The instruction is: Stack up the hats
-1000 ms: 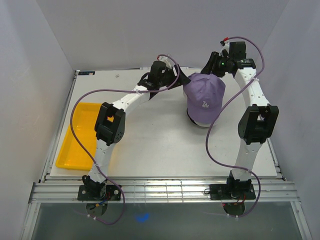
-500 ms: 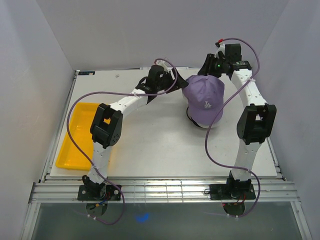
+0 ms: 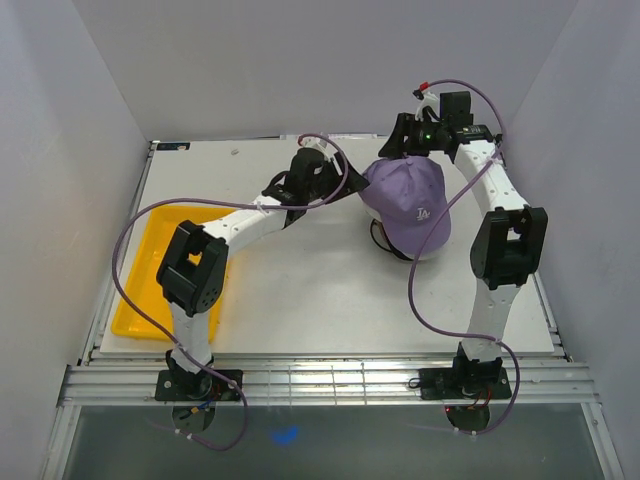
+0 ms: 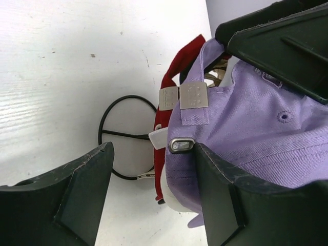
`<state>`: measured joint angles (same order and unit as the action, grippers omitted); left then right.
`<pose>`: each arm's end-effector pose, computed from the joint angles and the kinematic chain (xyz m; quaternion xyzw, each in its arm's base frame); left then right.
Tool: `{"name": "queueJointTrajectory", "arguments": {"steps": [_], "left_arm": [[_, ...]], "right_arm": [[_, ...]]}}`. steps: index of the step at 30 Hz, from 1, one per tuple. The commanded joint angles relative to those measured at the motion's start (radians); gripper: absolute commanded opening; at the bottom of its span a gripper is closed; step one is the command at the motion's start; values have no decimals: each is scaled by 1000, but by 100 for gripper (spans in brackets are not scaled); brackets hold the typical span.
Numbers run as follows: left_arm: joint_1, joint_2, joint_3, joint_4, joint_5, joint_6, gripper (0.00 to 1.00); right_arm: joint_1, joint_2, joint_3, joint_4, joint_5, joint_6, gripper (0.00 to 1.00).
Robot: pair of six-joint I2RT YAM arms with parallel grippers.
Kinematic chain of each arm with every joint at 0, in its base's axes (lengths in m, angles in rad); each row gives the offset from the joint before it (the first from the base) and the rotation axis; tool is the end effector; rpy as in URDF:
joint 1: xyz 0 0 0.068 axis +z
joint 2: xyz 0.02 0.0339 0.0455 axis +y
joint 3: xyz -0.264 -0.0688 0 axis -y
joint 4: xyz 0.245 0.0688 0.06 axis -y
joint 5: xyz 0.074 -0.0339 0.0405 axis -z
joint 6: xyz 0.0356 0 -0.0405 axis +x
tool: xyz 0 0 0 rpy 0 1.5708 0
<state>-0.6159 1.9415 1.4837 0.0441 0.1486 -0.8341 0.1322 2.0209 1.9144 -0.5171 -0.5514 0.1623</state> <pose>0.3740 -0.2712 0.2612 -0.0506 0.8344 -0.4081 0.3669 0.4630 0.0804 0.3239 -0.1113 0.8581 0.3040 0.3986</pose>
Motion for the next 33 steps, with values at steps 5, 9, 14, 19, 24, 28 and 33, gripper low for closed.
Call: {"name": "queueJointTrajectory", "arguments": {"steps": [5, 9, 14, 19, 24, 28, 33], "left_arm": [[-13, -139, -85, -89, -73, 21, 76], [-13, -157, -56, -82, -66, 52, 79], [1, -164, 35, -110, -83, 78, 81], [59, -162, 85, -86, -54, 81, 81], [120, -110, 156, -18, 57, 82, 81], [166, -7, 237, 28, 244, 89, 81], [171, 118, 316, 82, 434, 90, 80]], "right_arm": [[27, 41, 24, -87, -27, -34, 71], [27, 10, -8, -52, -12, -12, 76], [29, 12, 26, -69, 22, -6, 79], [27, -5, 49, -69, 100, 5, 83], [21, -11, 66, -58, 136, 46, 85], [12, -22, 64, -41, 174, 91, 86], [4, -13, 81, -17, 183, 161, 88]]}}
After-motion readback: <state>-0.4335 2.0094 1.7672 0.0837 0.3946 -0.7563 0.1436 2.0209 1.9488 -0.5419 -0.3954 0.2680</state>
